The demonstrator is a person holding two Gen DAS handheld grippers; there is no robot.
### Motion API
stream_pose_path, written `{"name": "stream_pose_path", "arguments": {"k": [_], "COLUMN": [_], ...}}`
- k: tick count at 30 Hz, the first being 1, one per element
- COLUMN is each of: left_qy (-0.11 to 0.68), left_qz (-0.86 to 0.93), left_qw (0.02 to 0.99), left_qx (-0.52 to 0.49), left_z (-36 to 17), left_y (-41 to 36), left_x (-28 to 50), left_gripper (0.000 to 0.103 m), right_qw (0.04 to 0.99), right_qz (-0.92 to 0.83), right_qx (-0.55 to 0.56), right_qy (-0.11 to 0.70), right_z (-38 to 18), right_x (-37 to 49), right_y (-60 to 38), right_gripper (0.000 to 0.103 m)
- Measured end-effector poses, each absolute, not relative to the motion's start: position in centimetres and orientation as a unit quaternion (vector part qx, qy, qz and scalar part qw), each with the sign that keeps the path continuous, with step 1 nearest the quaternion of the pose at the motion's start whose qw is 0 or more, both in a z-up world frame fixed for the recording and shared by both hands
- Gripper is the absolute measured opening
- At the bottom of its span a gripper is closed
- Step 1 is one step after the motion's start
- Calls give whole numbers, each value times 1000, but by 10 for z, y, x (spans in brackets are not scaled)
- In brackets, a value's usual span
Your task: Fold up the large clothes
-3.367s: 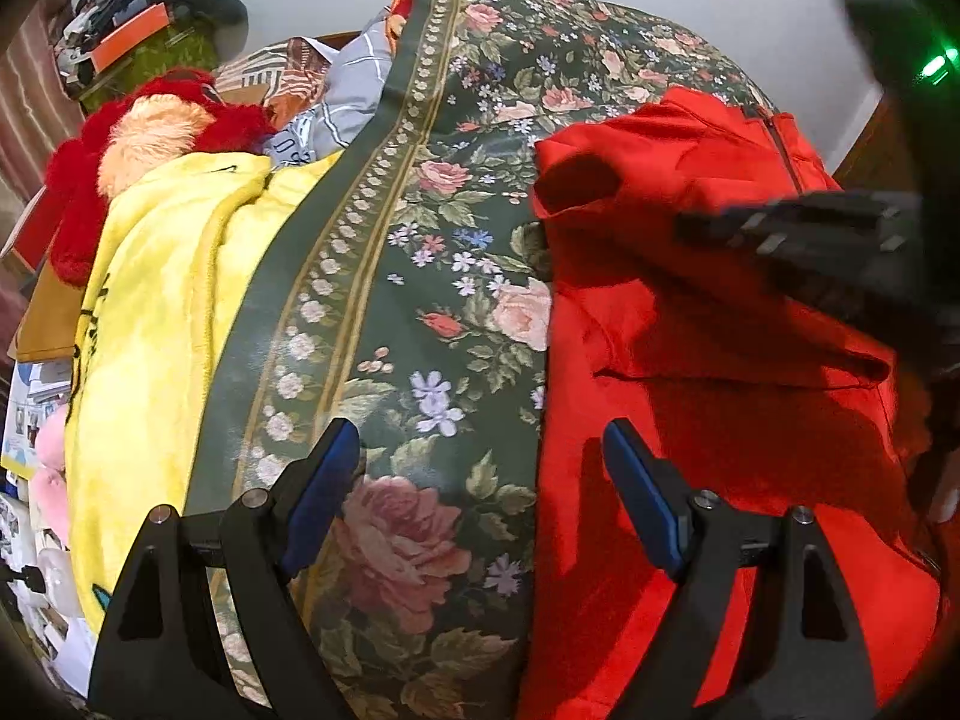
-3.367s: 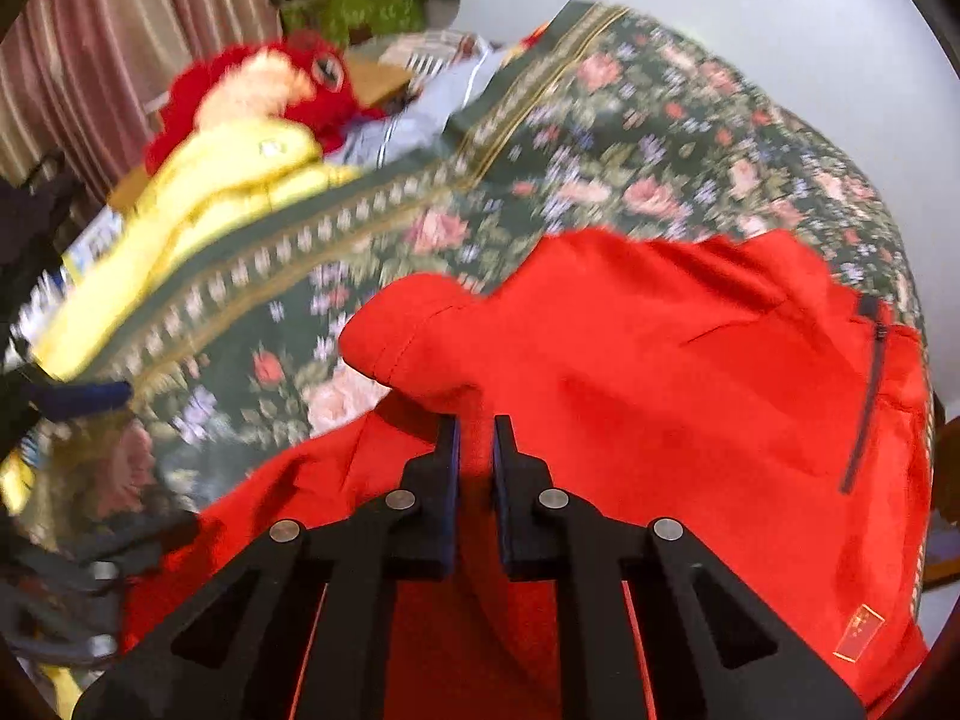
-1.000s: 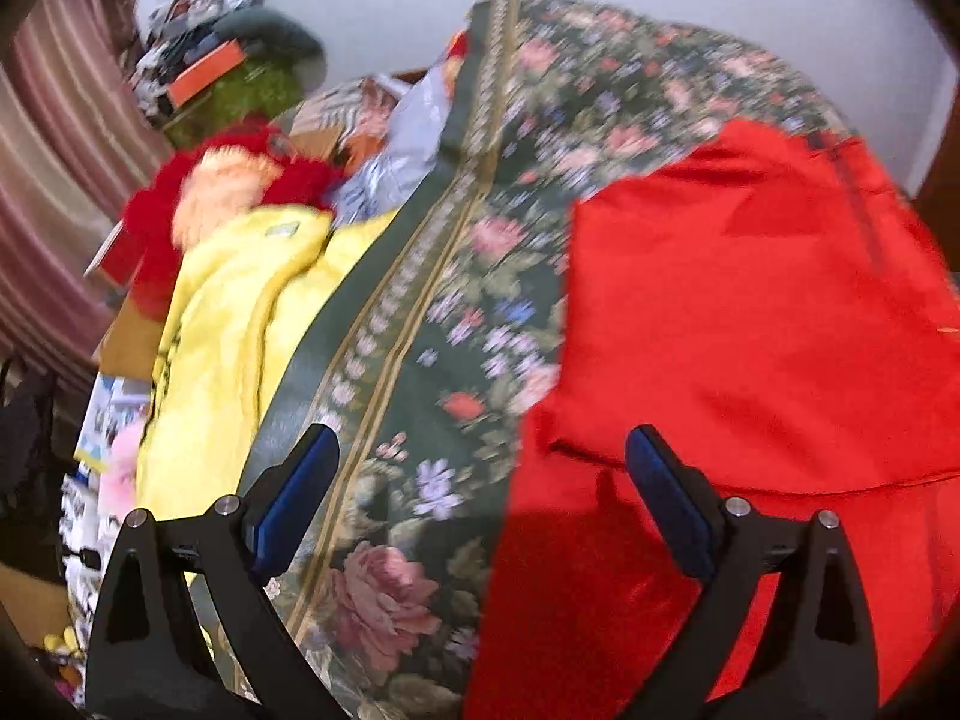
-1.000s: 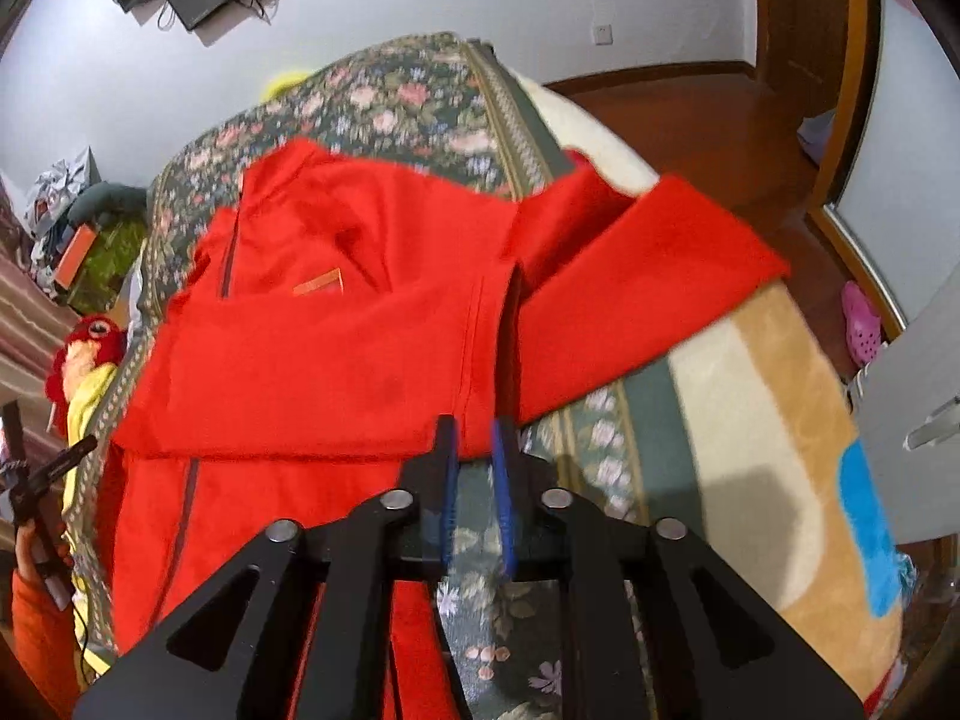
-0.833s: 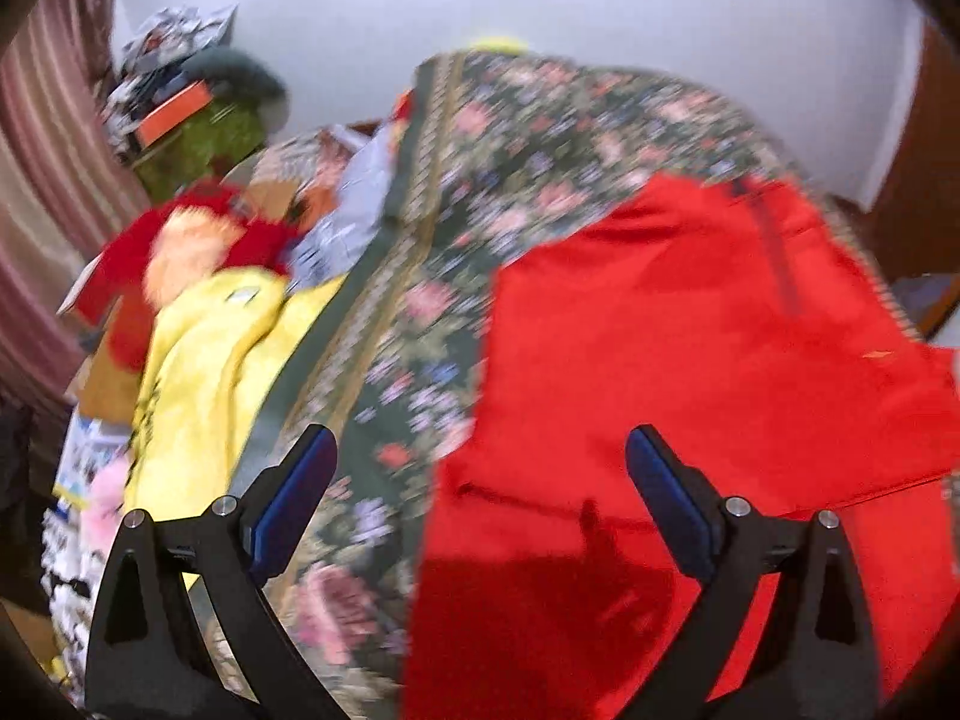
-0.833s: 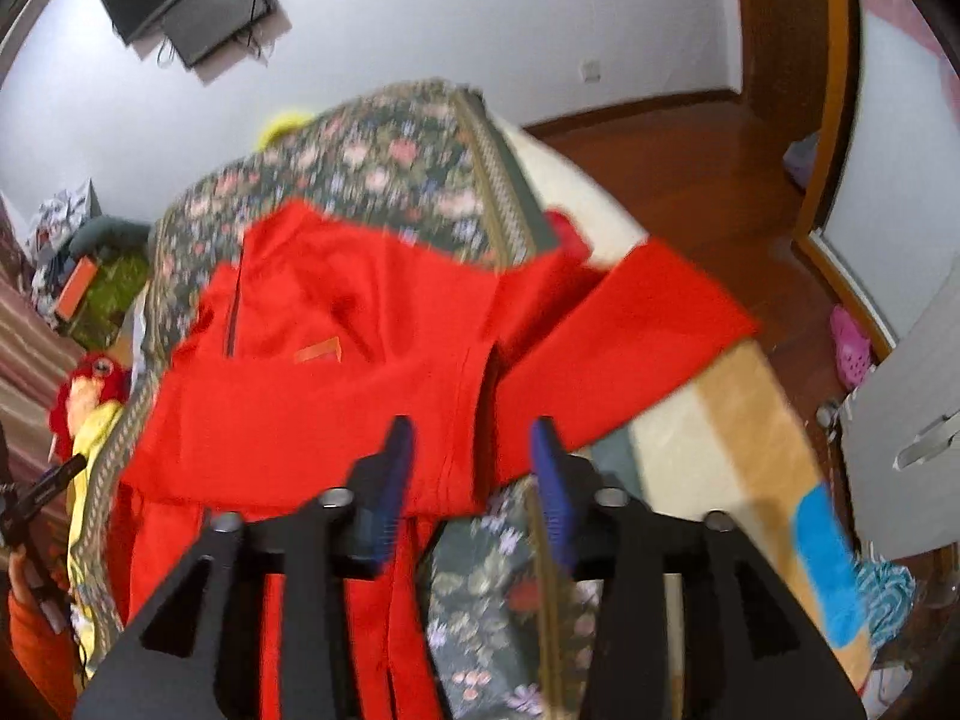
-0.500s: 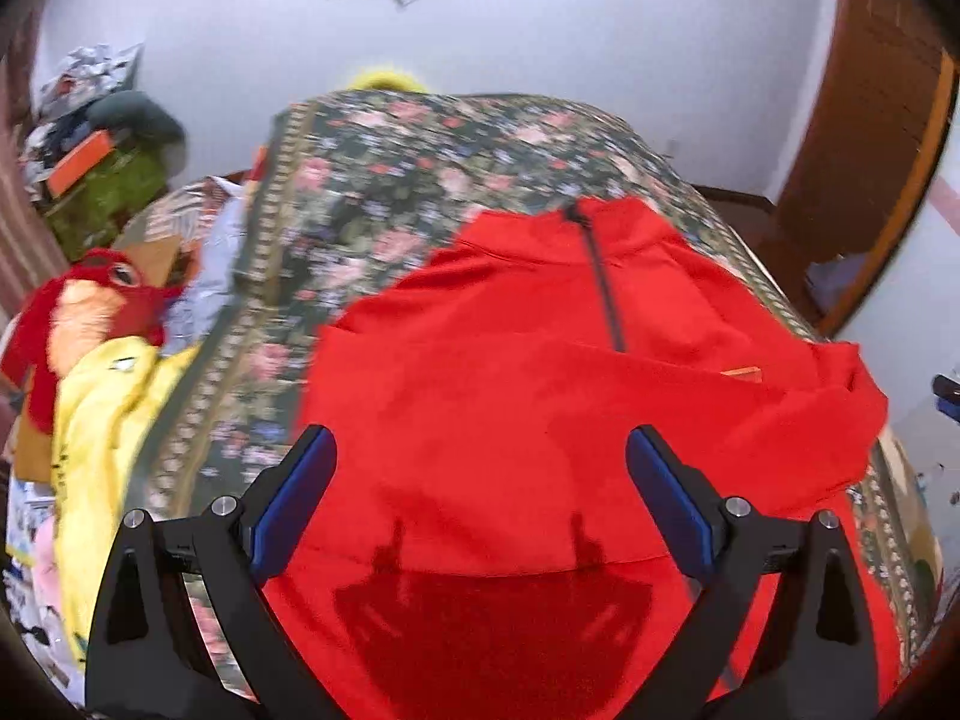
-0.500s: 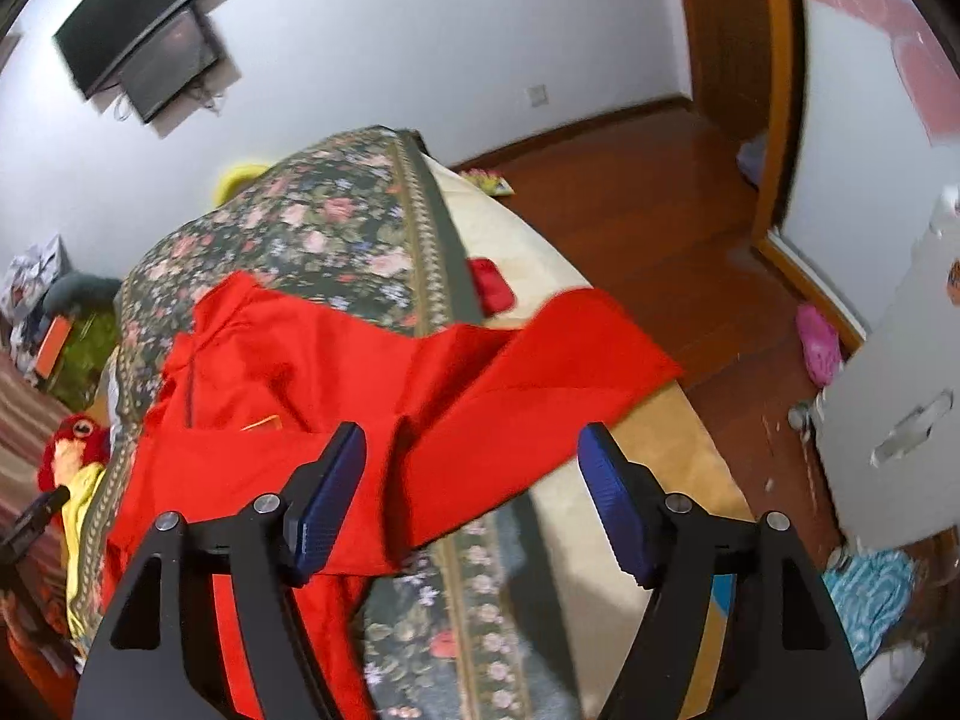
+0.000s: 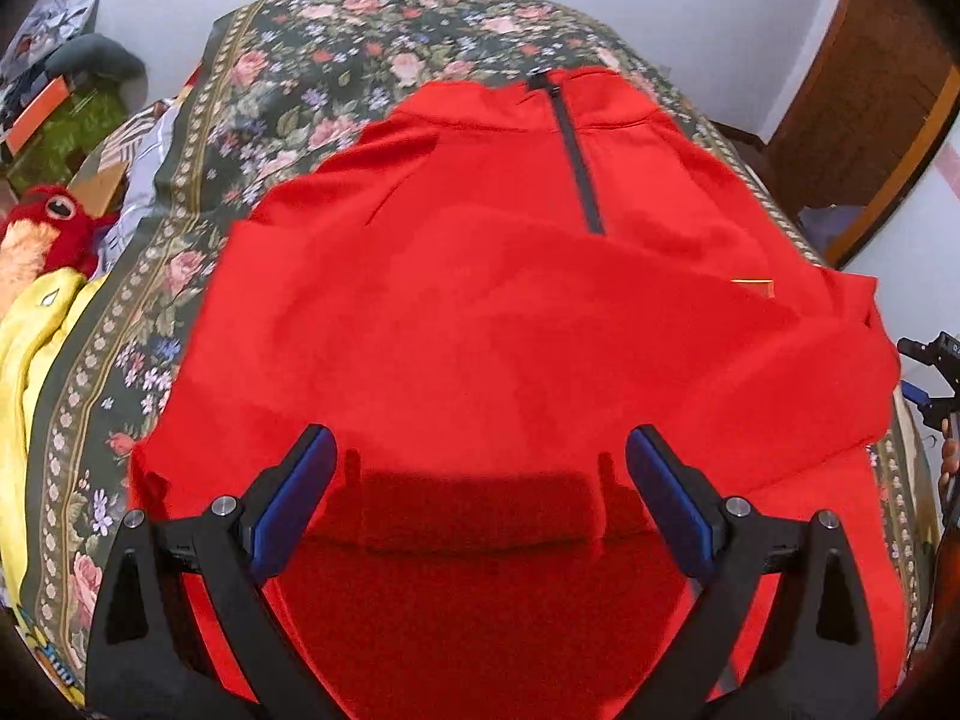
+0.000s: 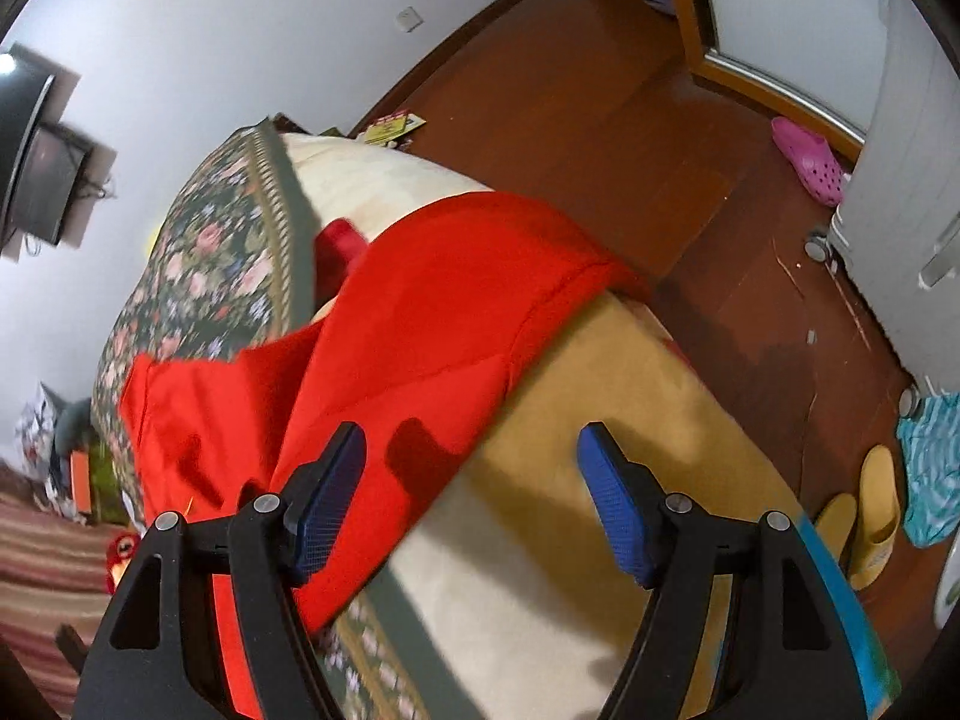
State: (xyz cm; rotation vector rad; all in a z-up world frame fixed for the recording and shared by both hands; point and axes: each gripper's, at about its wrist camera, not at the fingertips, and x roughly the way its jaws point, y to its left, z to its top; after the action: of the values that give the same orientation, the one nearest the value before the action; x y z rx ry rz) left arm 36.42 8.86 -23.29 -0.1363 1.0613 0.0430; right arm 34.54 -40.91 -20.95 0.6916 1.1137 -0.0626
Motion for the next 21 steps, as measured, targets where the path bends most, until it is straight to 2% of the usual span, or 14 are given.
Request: {"name": "stream_pose_path", "arguments": {"k": [4, 6, 9, 11, 12, 16, 21], "left_qy": [512, 514, 516, 515, 514, 508, 494], "left_qz": [33, 39, 43, 43, 43, 37, 33], "left_qw": [854, 852, 850, 851, 852, 857, 866], "left_qx": [-84, -92, -97, -93, -88, -78, -67], "left_z": [-239, -240, -241, -240, -239, -231, -217], "left_y": [104, 110, 113, 112, 111, 106, 103], "left_x": [362, 361, 359, 357, 356, 352, 347], "left_gripper": [98, 98, 98, 98, 98, 98, 98], "right_qw": [801, 810, 824, 828, 831, 848, 883], "right_qz": [-46, -58, -64, -67, -67, -62, -32], "right_qx": [304, 289, 260, 246, 241, 229, 201], "right_qy": [513, 507, 500, 499, 497, 475, 423], "right_z": [-215, -215, -211, -208, -205, -187, -135], "right_x": [362, 370, 378, 381, 381, 380, 371], "right_y": [-408, -404, -401, -401, -401, -395, -376], "right_gripper": [68, 58, 35, 12, 9, 7, 7]}}
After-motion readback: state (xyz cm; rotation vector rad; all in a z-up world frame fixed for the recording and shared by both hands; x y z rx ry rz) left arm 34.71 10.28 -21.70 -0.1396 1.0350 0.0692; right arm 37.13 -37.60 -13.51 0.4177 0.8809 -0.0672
